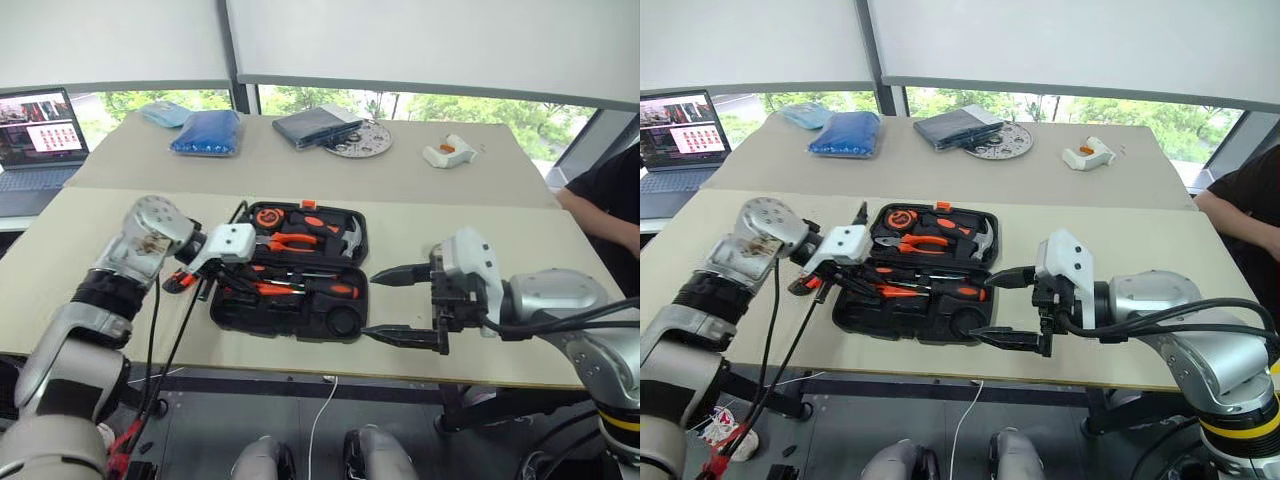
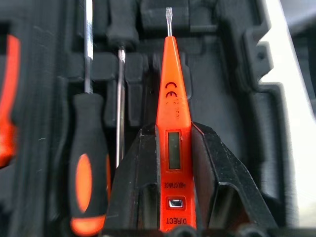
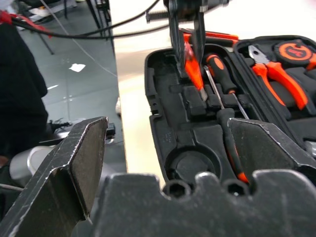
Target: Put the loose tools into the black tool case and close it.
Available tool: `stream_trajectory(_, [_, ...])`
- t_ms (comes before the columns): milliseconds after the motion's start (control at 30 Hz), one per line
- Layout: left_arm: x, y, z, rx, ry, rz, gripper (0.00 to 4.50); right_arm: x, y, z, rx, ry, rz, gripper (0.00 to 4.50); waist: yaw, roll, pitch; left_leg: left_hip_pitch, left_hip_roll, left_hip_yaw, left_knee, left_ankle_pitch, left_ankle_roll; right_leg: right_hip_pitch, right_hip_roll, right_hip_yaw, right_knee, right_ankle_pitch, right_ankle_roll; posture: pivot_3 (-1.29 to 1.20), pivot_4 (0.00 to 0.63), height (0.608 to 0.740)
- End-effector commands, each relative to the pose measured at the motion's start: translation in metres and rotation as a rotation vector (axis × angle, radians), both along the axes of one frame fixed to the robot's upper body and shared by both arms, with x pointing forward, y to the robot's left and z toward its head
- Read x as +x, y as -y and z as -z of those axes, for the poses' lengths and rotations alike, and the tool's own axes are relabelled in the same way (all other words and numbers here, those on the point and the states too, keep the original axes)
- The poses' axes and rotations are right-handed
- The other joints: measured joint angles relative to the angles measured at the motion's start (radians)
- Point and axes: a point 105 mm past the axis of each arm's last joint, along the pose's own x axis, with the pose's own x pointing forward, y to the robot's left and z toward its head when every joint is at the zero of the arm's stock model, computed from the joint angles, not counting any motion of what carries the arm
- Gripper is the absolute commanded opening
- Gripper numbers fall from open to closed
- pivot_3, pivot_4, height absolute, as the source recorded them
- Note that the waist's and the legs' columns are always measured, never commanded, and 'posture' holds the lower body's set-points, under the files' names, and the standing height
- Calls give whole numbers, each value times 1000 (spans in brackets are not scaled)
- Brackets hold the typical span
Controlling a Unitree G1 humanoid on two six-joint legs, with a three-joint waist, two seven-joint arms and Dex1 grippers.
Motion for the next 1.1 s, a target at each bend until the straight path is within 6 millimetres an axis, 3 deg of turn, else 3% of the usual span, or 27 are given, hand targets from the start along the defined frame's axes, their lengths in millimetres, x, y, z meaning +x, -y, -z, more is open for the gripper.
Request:
stream_trajectory(33, [7,2,-7,8,35,16,443,-6,-2,-11,24,56,-2,4500,1,0,0,0,0,0,0,0,0,0,0,0,0,0,0,0,150,718])
stream_trajectory(433, [11,-4,-1,39,19,-7,443,-6,-2,-9,28,58,17,4500,0,0,0,-1,1,-2,4,-1,2,1,0,-1,1,0,0,0,150,718])
stream_trajectory(500, [10,-3,-3,25,5,-19,1448,-6,-2,-9,29,58,16,4500,0,0,0,-1,1,-2,4,-2,3,1,0,-1,1,0,0,0,150,718])
stream_trajectory(533, [9,-4,-5,24,8,-16,1563,-5,-3,-9,28,58,13,4500,0,0,0,-1,1,-2,4,-2,3,1,0,0,1,0,0,0,150,718])
stream_trajectory(733, [6,-2,-34,-110,14,-38,3732,-4,-5,-9,28,55,2,4500,1,0,0,-2,1,-3,5,-2,3,1,0,-1,1,0,0,0,150,718])
stream_trajectory(833, [3,0,-47,-202,-15,-66,3732,-3,-5,-8,29,53,1,4500,1,0,0,-2,1,-3,5,-2,3,1,-1,-1,1,0,1,0,150,718])
stream_trajectory(933, [3,1,-50,-283,-38,-85,2973,-3,-5,-7,29,49,2,4500,1,0,0,-3,1,-3,6,-2,3,1,-1,-1,1,0,1,0,150,718])
stream_trajectory(1100, [2,4,-28,-370,-42,-120,1345,-3,-7,-5,35,39,0,4500,0,0,0,-2,1,-3,6,-2,3,2,-1,-1,1,0,1,0,150,718])
